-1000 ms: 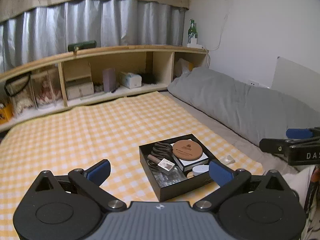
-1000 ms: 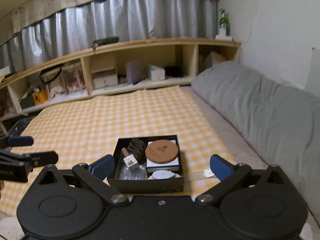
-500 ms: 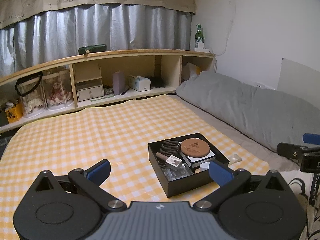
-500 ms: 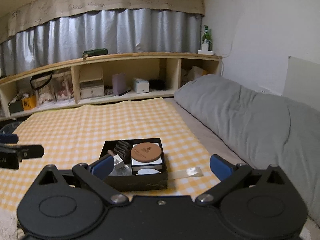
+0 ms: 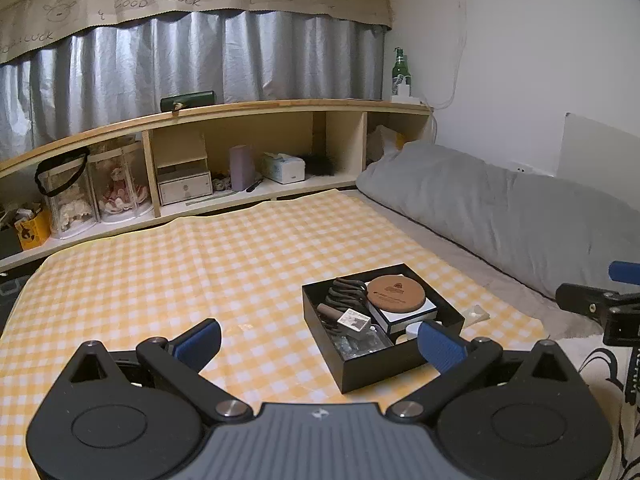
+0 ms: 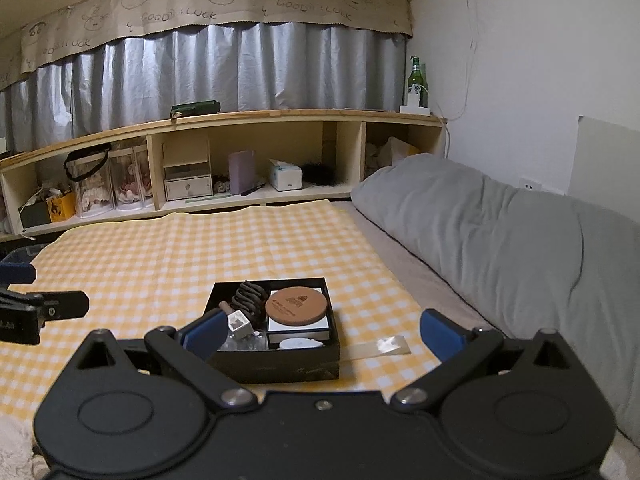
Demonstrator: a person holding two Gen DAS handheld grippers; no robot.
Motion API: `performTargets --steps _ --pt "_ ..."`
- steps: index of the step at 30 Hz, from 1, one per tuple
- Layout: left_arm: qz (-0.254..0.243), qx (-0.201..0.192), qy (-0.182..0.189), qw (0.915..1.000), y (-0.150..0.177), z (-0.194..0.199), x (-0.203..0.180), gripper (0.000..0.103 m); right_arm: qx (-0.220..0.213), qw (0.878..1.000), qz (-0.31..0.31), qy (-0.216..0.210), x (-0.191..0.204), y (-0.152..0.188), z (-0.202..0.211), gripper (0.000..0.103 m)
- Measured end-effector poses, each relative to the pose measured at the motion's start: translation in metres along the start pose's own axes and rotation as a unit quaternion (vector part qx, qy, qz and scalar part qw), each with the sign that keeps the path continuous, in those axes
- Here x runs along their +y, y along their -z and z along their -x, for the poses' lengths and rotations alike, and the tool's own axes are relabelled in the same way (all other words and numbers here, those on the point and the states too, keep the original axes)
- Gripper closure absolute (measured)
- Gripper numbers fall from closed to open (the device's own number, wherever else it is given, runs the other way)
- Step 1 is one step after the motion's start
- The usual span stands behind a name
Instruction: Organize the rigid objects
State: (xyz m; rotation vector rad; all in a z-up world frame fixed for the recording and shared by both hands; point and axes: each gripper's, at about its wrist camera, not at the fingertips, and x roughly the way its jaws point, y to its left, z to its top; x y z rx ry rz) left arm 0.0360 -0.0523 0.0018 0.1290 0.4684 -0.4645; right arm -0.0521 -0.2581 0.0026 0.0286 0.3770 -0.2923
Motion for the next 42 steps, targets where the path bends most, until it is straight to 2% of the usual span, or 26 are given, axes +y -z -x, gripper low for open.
performTargets --steps 17,42 --pt "-0.019 0.004 0.006 0.9998 0.0034 -0.0008 -0.0025 0.000 0.000 1.000 0.001 0.000 0.0006 0.0007 0.0010 0.000" --pt "-0.016 0.003 0.005 0.9999 0.0034 -0.0001 -0.0011 0.000 -0.001 1.000 0.002 0.000 0.0012 0.0010 0.0010 0.000"
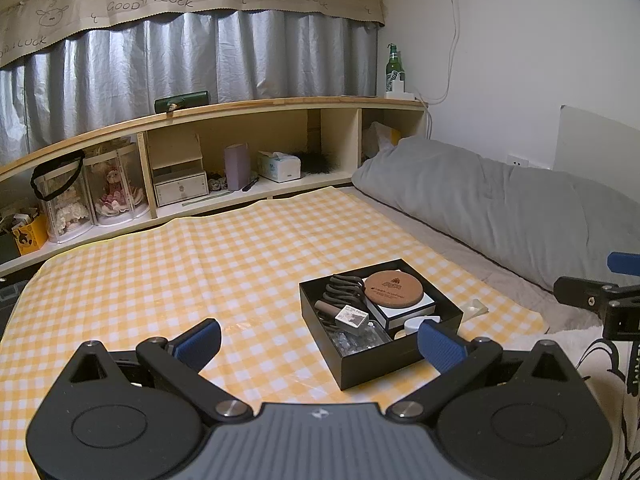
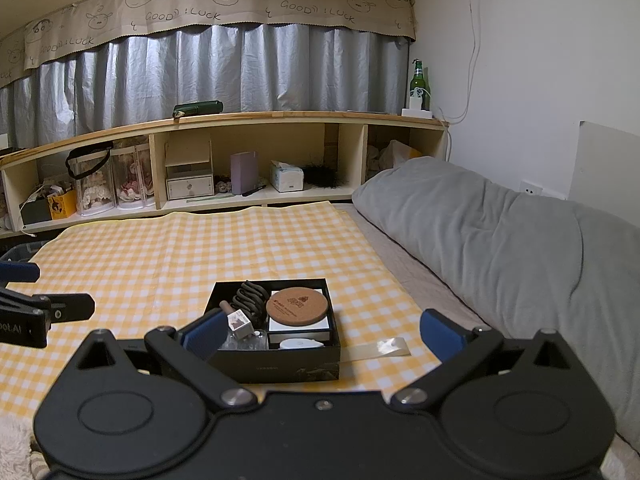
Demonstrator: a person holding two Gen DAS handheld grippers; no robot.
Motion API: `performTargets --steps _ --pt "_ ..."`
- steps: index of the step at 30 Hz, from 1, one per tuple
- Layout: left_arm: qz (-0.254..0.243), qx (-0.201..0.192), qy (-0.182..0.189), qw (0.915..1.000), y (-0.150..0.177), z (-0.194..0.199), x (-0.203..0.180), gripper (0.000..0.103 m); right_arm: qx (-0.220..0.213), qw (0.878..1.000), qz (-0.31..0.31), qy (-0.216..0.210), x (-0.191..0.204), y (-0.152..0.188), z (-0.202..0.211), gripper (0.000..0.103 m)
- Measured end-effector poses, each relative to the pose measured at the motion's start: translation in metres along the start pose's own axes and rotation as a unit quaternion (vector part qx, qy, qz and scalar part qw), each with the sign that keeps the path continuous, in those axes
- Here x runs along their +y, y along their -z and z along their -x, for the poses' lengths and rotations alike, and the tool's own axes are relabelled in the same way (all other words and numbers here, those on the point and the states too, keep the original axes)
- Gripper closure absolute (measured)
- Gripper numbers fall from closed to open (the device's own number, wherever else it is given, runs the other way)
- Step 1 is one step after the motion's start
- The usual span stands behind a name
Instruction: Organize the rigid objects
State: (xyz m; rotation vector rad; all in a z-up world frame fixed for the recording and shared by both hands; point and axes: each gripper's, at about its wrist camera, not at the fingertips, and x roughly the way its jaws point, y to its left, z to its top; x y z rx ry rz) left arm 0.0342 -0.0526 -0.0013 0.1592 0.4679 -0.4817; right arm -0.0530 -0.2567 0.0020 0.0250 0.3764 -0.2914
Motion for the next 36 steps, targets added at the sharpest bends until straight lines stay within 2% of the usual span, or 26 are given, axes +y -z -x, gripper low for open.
performTargets --steps 36 --pt "-0.002 0.000 -0.001 1.0000 -0.0006 0.0004 -0.0025 0.000 0.000 1.000 0.001 0.000 0.0009 -0.0001 0.0005 0.000"
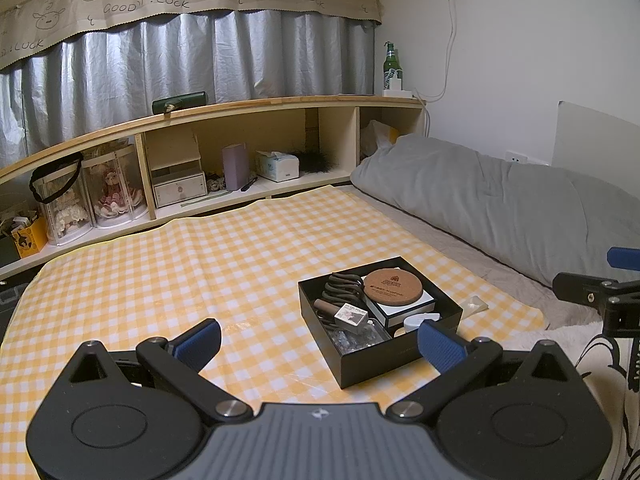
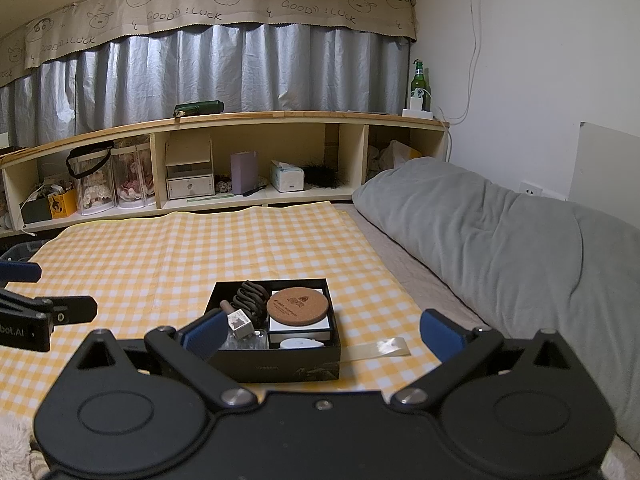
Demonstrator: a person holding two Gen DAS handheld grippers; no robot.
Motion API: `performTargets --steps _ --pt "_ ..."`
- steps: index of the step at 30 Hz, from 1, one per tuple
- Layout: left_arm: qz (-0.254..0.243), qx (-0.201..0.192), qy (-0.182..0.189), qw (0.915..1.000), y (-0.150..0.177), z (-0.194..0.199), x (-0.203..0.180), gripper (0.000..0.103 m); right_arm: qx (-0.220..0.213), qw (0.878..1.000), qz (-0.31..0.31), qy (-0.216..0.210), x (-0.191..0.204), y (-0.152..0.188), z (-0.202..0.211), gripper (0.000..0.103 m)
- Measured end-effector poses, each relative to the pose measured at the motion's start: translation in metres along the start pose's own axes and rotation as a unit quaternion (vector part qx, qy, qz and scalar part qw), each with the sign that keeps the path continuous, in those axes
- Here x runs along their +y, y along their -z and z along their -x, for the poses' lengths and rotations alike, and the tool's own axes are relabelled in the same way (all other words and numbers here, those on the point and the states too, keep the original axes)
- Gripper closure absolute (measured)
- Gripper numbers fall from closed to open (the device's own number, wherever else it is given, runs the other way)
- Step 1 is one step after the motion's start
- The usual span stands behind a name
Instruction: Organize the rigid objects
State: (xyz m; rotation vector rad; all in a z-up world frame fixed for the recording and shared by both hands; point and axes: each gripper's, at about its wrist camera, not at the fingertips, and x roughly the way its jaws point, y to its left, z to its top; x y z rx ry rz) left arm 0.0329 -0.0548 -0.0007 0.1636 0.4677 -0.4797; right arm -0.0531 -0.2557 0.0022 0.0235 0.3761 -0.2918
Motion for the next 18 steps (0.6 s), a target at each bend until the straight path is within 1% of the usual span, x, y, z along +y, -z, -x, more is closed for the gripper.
performTargets --steps 18 --pt "0.004 0.000 0.000 1.0000 -0.0007 -0.0003 0.0001 0.000 0.000 1.000 0.000 0.000 0.0002 0.0003 0.0000 0.000"
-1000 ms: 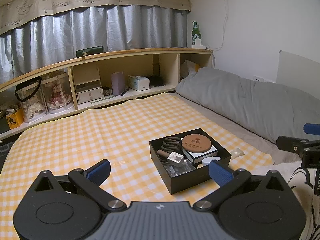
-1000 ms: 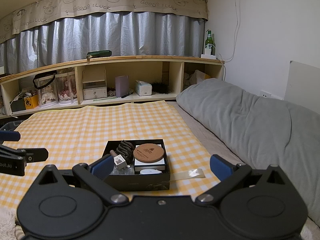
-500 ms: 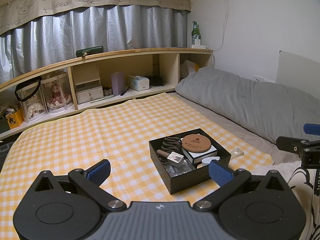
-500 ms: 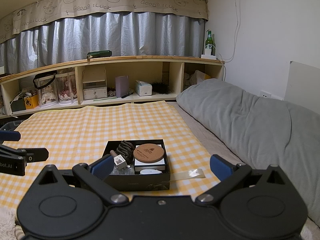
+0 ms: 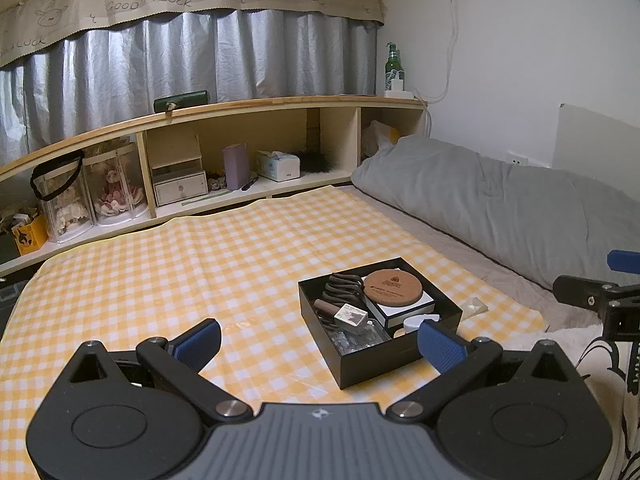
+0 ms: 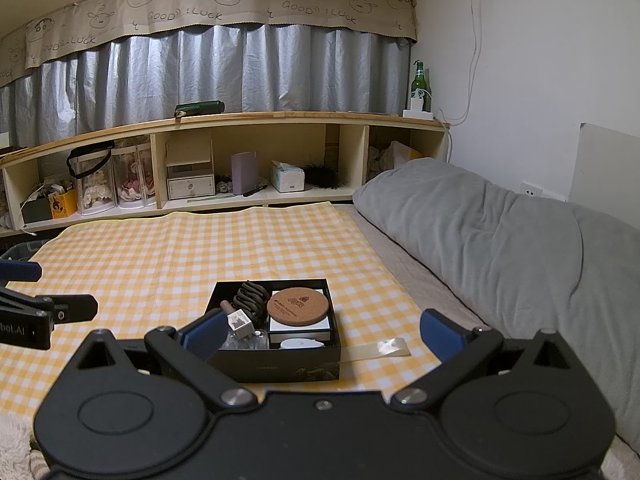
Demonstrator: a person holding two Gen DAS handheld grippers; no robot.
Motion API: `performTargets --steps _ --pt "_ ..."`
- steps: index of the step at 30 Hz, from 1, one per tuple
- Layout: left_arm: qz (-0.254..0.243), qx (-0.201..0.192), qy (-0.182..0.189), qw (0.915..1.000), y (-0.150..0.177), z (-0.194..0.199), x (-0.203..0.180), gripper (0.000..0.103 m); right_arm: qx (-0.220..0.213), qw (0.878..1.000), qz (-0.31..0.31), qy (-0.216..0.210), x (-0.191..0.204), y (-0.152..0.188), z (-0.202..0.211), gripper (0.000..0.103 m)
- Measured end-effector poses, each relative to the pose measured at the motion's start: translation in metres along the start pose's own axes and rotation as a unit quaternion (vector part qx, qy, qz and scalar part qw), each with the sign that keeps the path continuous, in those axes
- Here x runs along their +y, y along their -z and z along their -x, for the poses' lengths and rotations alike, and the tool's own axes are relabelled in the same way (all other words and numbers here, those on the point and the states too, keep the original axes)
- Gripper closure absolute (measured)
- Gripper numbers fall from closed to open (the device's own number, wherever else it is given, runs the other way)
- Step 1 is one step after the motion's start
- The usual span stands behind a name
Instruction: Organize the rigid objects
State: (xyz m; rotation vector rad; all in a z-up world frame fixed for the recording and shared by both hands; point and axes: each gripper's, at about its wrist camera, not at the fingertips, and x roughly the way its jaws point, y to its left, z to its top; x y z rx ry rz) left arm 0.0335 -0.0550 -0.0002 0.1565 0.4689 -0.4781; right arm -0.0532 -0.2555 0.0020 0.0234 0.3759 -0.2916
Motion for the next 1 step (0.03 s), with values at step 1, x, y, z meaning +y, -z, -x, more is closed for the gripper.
performTargets --steps 1 --pt "-0.001 0.000 0.000 1.0000 0.0000 0.0000 0.0006 0.000 0.000 1.000 0.000 0.000 0.0000 0.0000 0.0000 0.000"
